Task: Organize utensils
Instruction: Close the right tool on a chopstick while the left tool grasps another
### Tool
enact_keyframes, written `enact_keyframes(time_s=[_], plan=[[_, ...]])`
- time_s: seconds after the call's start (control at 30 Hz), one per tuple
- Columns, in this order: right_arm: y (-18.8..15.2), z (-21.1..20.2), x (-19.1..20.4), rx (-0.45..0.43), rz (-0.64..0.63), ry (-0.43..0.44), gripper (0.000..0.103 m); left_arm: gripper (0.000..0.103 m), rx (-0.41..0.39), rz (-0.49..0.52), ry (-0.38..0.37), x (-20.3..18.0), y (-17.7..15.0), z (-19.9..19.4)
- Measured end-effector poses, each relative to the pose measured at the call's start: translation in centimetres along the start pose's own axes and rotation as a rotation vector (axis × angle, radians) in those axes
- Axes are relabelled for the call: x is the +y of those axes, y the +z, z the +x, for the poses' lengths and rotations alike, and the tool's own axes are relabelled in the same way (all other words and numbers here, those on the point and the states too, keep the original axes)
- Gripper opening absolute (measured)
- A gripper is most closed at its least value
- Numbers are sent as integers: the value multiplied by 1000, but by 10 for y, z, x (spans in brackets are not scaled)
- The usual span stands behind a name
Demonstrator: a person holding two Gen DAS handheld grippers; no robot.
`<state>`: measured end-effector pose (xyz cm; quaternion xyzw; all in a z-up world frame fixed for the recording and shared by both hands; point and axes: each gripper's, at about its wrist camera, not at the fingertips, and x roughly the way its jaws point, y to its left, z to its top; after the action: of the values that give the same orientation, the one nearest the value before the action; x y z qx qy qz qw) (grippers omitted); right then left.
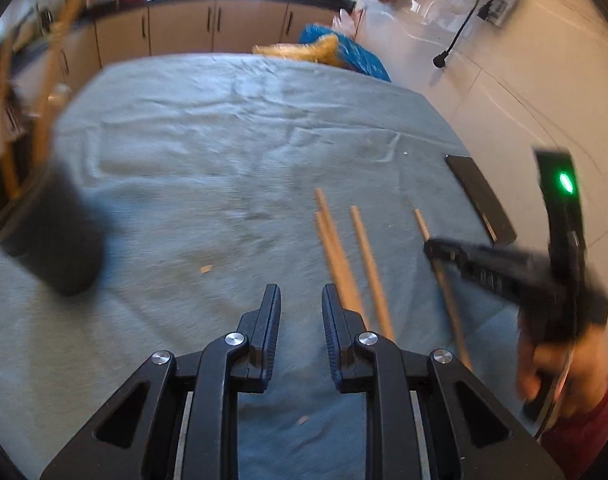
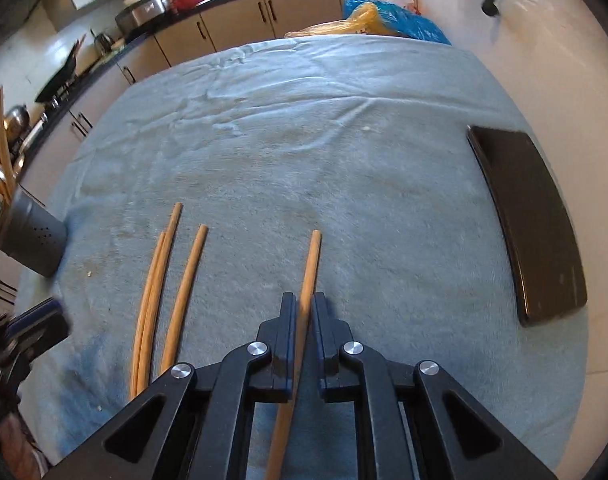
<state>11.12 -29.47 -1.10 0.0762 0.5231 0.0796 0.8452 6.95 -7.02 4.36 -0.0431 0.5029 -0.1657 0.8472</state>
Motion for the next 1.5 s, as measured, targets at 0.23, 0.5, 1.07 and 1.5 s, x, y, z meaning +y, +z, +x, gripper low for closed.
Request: enact_keyframes(time_s=[0.23, 0.5, 1.07, 1.5], plan=[[-8, -3, -11, -26, 44, 73, 9, 20, 98, -112, -2, -7, 39, 45], [-12, -6, -16, -33, 54, 115, 9, 20, 130, -104, 129, -14, 55, 75], [-3, -2, 0, 13, -36, 21, 8, 19, 112, 78, 250, -33, 13, 63], [-23, -80, 13, -276, -54, 85, 6, 6, -149, 81, 1, -37, -4, -21]])
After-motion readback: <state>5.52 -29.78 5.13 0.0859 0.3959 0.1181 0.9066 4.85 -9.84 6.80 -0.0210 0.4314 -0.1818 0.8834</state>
